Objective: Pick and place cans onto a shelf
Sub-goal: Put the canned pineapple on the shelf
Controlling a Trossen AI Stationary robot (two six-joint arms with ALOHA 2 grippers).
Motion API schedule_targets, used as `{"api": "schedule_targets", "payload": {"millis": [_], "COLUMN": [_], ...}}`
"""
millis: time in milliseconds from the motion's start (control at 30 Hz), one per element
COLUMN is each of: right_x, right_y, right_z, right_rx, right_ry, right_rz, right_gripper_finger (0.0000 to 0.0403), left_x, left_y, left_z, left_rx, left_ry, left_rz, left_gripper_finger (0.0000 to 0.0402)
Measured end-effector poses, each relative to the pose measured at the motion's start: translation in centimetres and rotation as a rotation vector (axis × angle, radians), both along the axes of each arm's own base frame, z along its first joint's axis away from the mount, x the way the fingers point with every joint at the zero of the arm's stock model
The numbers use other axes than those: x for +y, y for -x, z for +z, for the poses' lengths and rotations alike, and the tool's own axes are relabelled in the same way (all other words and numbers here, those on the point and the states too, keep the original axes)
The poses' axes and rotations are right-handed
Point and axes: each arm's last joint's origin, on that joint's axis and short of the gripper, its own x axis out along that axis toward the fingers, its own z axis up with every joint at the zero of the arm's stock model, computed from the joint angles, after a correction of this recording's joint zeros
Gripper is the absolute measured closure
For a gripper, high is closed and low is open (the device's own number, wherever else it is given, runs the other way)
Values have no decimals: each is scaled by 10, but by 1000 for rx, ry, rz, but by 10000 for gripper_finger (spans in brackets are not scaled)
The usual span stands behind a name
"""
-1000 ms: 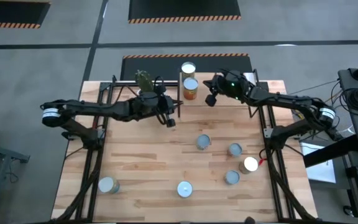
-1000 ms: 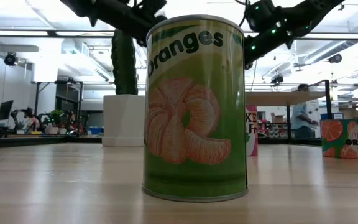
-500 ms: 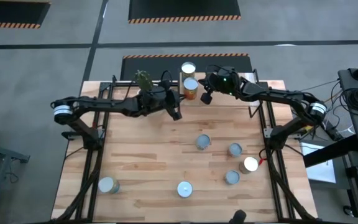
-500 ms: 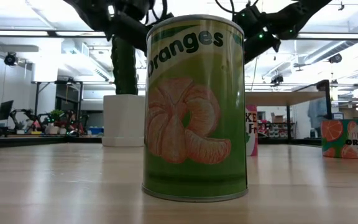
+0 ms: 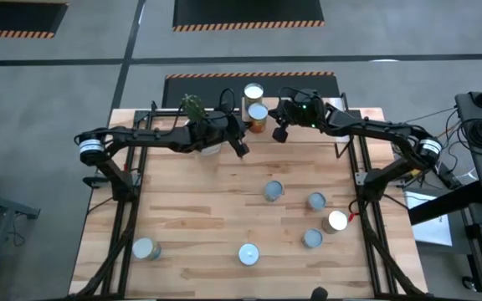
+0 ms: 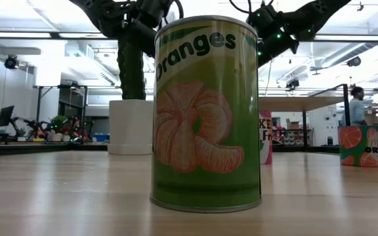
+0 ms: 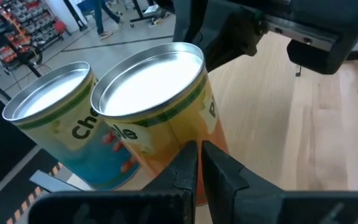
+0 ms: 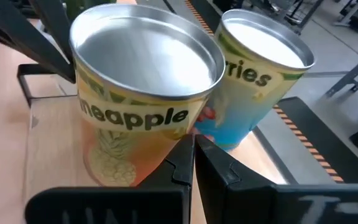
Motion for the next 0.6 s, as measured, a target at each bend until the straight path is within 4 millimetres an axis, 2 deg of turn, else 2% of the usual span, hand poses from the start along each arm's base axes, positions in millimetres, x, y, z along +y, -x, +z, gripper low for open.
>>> {"api": "schedule_targets", "payload": {"millis": [600], "right_x": [21], "right_y": [-5], "right_z": [-2], "right_rx": [53], "right_ry": [-28], "right_rz": [95], "right_gripper_finger": [394], "left_x": [2], "left_y": [4], "left_z": [-3], "left_rx": [16], "left_ry": [33], "left_rz": [113], "left_gripper_finger": [397]}}
